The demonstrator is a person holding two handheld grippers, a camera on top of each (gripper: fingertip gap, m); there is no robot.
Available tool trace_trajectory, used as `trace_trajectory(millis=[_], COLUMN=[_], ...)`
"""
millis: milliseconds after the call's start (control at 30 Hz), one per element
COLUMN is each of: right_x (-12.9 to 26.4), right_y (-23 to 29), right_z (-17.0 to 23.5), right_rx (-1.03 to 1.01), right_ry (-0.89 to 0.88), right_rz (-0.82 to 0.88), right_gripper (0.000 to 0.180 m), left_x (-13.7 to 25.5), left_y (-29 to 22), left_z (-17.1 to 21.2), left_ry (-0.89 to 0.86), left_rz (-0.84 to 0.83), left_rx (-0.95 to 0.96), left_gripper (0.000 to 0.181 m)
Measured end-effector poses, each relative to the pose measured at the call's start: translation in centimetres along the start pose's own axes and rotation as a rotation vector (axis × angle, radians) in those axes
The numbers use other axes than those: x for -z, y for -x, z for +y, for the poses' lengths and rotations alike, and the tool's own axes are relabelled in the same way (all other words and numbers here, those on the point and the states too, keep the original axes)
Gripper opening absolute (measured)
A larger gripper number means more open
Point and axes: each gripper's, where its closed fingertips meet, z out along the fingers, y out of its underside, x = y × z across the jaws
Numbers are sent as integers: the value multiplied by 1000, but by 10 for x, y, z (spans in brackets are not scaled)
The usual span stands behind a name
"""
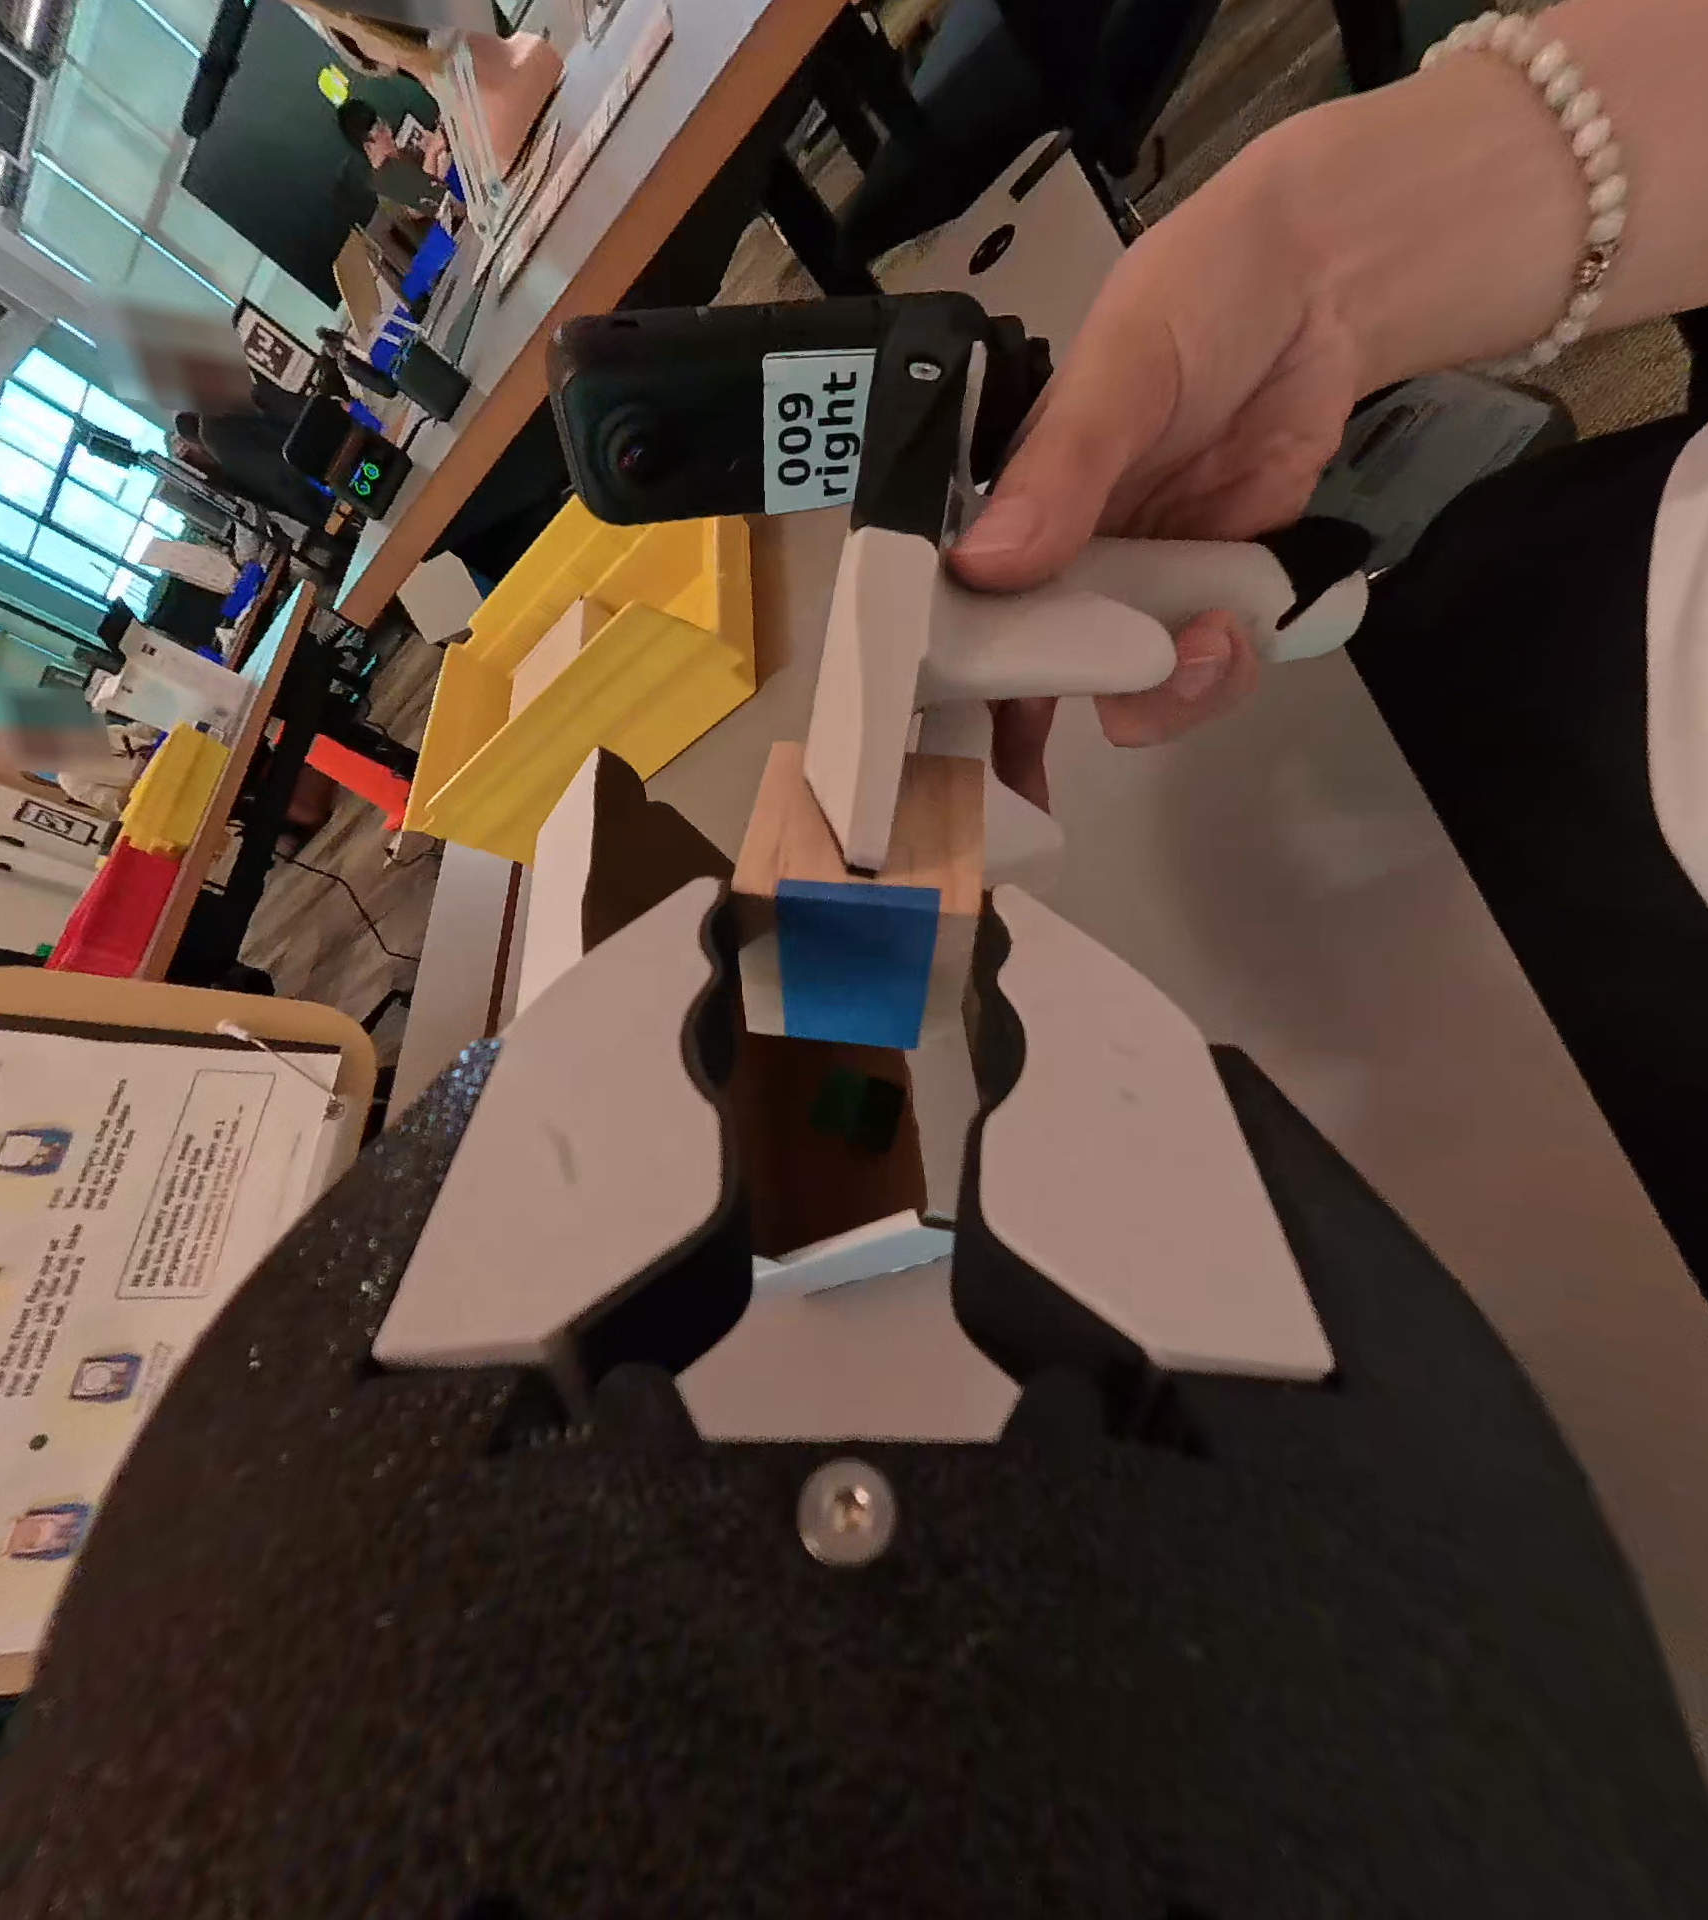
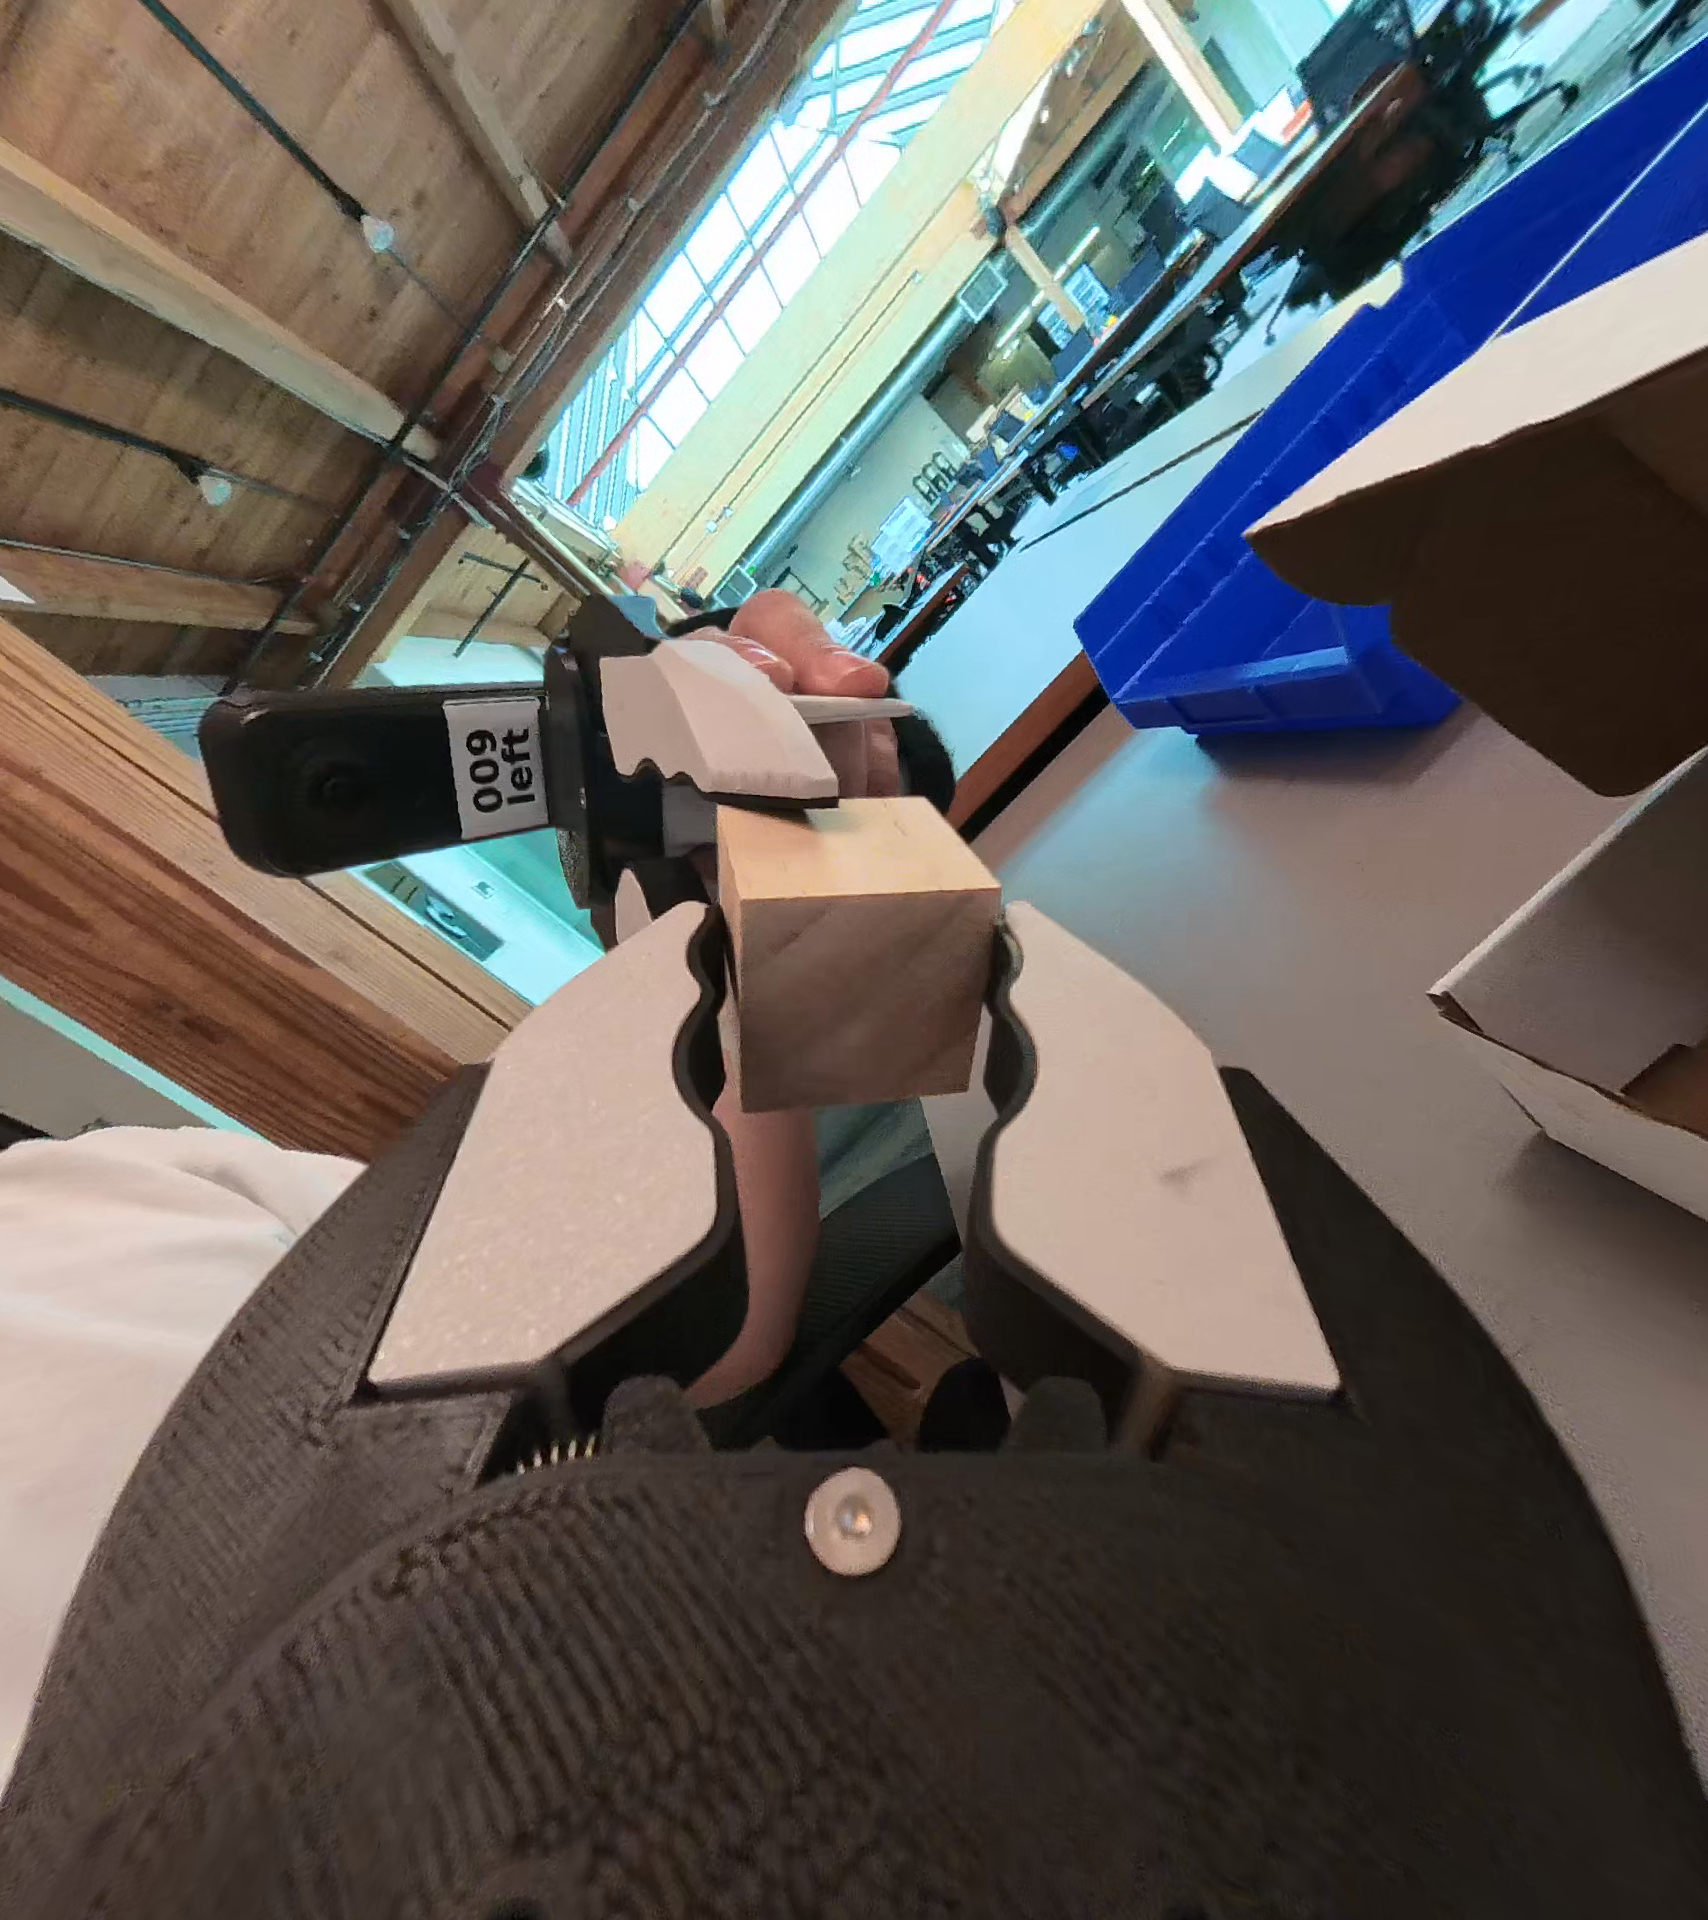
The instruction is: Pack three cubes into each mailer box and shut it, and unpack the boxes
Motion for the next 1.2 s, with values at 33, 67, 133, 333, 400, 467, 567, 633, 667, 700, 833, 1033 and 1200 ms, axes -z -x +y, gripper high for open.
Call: trace_trajectory(millis=[33, 67, 133, 333, 400, 467, 567, 633, 667, 700, 833, 1033, 1200], right_x=[0, 0, 5, 64, 74, 75, 70, 68, 65, 67, 82, 125, 116], right_y=[-1, -4, -22, -121, -141, -153, -160, -161, -159, -156, -134, -134, -145], right_z=[1, 1, -1, -31, -34, -37, -40, -40, -39, -39, -48, -81, -82], right_rx=[-1, -2, 26, 332, 435, 491, 517, 539, 550, 557, 611, 649, 613], right_ry=[10, 19, 34, 67, 145, 186, 198, 204, 206, 199, 139, 30, 38], right_rz=[1, 11, 115, 801, 947, 1026, 1054, 1065, 1051, 1057, 1069, 1189, 1131], right_gripper=[48, 47, 46, 46, 46, 46, 47, 45, 48, 57, 53, 41, 42], left_x=[0, 0, 3, 36, 39, 36, 30, 25, 22, 19, 8, -16, -29], left_y=[-1, -1, 10, 53, 61, 61, 59, 54, 51, 48, 42, 40, 36], left_z=[2, 7, 21, 48, 64, 78, 92, 97, 100, 102, 111, 102, 118], left_ry=[0, 13, 79, 89, 124, 163, 209, 224, 231, 242, 286, 272, 421], left_rz=[0, -7, -91, -360, -403, -403, -397, -361, -341, -322, -293, -294, -379], left_rx=[23, 48, 86, 240, 317, 386, 461, 548, 608, 670, 872, 983, 938], left_gripper=[43, 43, 52, 38, 34, 34, 33, 33, 33, 32, 28, 19, 22])
